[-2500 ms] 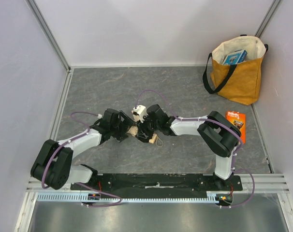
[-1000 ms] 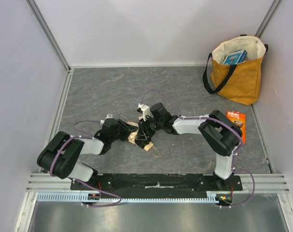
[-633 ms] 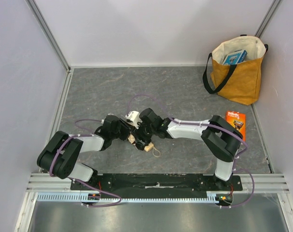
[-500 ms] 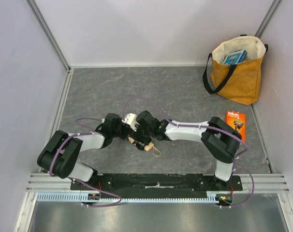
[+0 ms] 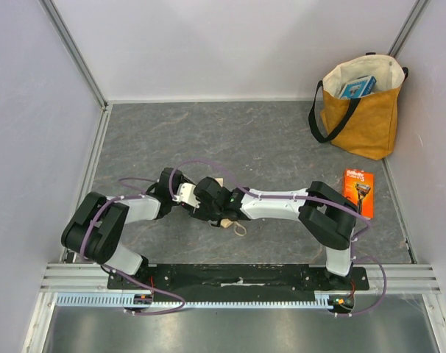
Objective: Put away the umbrella
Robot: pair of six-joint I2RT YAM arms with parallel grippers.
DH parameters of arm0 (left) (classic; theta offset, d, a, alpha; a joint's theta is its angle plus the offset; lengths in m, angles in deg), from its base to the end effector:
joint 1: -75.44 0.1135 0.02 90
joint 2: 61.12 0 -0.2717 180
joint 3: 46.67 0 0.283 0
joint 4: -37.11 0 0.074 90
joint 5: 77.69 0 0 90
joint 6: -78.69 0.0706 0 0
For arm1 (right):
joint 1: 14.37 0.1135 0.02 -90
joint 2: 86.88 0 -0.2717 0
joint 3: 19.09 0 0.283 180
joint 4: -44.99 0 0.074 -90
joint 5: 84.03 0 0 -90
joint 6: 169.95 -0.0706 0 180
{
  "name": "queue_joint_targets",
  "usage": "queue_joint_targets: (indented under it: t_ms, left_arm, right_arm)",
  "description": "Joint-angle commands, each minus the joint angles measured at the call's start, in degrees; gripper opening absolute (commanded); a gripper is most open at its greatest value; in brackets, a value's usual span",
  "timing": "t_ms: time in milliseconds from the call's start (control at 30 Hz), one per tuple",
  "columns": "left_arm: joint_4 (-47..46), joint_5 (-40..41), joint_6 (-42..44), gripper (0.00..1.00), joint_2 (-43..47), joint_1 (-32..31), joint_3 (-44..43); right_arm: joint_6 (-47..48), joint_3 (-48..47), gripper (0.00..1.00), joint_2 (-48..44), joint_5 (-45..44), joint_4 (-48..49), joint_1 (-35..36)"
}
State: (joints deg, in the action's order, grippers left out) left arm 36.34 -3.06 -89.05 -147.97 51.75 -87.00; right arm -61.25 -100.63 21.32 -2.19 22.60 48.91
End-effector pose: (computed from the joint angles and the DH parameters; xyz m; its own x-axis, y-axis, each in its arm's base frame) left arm 0.2662 -0.1372 0.0777 -0.6834 -0.7291 0.0374 -0.5227 0.4530 -0.7222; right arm 0.2122 0.3993 0.1360 -0.0516 -0.8084 -0.5864 -0.9068 0.2840 -0.3117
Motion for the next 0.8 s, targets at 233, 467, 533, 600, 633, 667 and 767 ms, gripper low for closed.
queue_joint_targets:
  t_ms: [233,467,533,600,633,667,767]
  left_arm:
    - [19.61,-4.30,-3.47,0.02,10.03,-0.31,-2.76]
    - [8.20,-12.56,-6.28,0.02,7.13,-0.31,0.58]
    - [5.72,-13.97,-6.73,0.02,7.74,-0.14,1.82]
    - [8.43,-14.33,-6.20,0.02,9.23,-0.14,1.29]
    - [10.97,-14.16,-6.20,0.02,9.85,-0.22,1.03]
    - [12.65,-14.15,-6.29,0.02,10.38,-0.14,0.94]
    - [17.48,-13.81,-6.55,0.02,10.30,-0.22,0.68]
  right_arm:
    - [3.01,-0.58,0.71,4.91,-2.64,1.45,3.95]
    - [0.46,1.00,0.73,4.47,-2.73,4.00,4.21]
    - [-0.06,1.01,0.73,5.96,-7.45,3.91,4.30]
    - [-0.33,1.18,0.70,7.45,-13.86,4.09,4.39]
    - [-0.24,1.36,0.68,7.98,-17.46,4.52,4.48]
    - [0.11,1.79,0.67,8.16,-20.72,5.31,4.65]
    - [1.87,3.29,0.56,7.90,-26.10,8.38,5.00]
